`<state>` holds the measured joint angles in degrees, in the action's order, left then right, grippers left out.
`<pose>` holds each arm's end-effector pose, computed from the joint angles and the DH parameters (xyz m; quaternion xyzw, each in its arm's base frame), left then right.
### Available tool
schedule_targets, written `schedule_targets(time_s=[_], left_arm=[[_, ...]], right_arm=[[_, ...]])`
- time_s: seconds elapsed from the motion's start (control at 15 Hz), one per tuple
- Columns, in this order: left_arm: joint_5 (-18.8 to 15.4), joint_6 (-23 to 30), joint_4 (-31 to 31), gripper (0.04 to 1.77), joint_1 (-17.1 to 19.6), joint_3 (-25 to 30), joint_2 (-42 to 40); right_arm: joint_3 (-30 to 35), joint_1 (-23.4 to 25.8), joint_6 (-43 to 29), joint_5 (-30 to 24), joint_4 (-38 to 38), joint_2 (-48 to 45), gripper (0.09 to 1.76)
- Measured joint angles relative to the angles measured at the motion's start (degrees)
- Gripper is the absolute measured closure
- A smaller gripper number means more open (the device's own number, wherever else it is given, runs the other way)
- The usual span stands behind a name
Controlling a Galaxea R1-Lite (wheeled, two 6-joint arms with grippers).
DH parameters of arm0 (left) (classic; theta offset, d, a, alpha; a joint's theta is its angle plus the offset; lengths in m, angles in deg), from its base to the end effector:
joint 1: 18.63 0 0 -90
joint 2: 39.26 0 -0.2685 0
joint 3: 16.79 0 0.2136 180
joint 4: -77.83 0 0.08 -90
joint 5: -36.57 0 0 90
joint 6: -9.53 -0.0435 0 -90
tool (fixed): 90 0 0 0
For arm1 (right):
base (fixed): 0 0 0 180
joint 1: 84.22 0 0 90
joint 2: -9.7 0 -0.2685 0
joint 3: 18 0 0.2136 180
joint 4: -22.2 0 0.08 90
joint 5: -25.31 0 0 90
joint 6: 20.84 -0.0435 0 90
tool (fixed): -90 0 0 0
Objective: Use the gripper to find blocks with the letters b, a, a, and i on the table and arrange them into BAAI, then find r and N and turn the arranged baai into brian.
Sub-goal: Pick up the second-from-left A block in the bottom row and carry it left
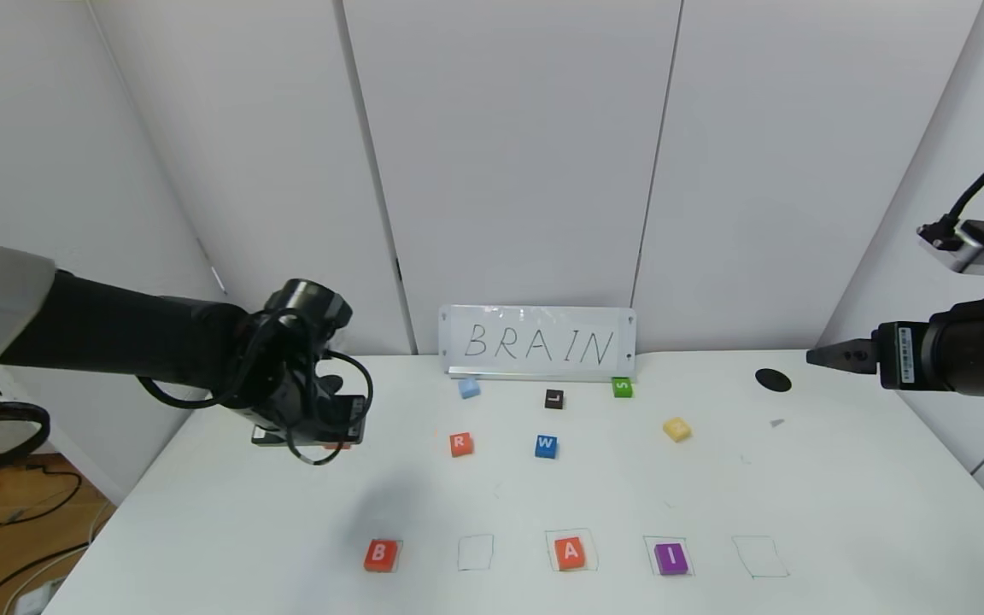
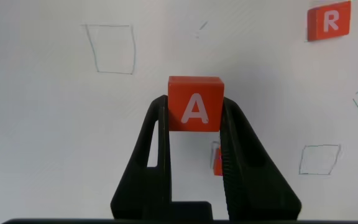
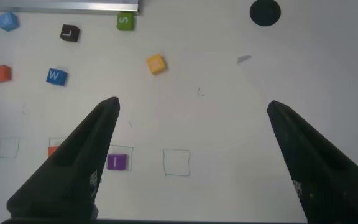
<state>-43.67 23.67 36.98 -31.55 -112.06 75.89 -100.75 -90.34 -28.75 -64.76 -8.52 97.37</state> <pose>0.3672 -0.0767 0.0632 -0.0075 0.4948 0.0374 0.8682 0.3005 0.0323 0.1780 0.0495 0.3084 0.0302 0.9495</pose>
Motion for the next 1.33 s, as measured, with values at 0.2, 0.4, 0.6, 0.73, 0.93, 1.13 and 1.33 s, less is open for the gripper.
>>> schedule_targets(time_s=[0.2,0.4,0.6,0.73,0.93,1.13,1.33], left_arm=[[-2.2,-6.2,-0.3,1.29,6.7,-0.9,-0.6],[-4.7,-11.0,-0.4,1.29,11.9,-0.4,-0.5],[-6.1,-11.8,-0.3,1.29,13.8,1.4,0.3],[-6.3,-11.7,0.4,1.29,14.1,2.1,1.5],[-7.0,-11.6,0.7,1.29,14.2,2.2,4.0],[-9.6,-11.6,0.8,1.29,14.1,2.0,6.2],[-9.8,-11.7,2.4,1.29,14.0,1.4,8.1]], right_arm=[[0.0,0.0,0.0,0.0,0.0,0.0,0.14],[0.0,0.0,0.0,0.0,0.0,0.0,0.14],[0.0,0.0,0.0,0.0,0.0,0.0,0.14],[0.0,0.0,0.0,0.0,0.0,0.0,0.14],[0.0,0.0,0.0,0.0,0.0,0.1,0.14],[0.0,0.0,0.0,0.0,0.0,0.1,0.14],[0.0,0.1,0.0,0.0,0.0,0.1,0.14]])
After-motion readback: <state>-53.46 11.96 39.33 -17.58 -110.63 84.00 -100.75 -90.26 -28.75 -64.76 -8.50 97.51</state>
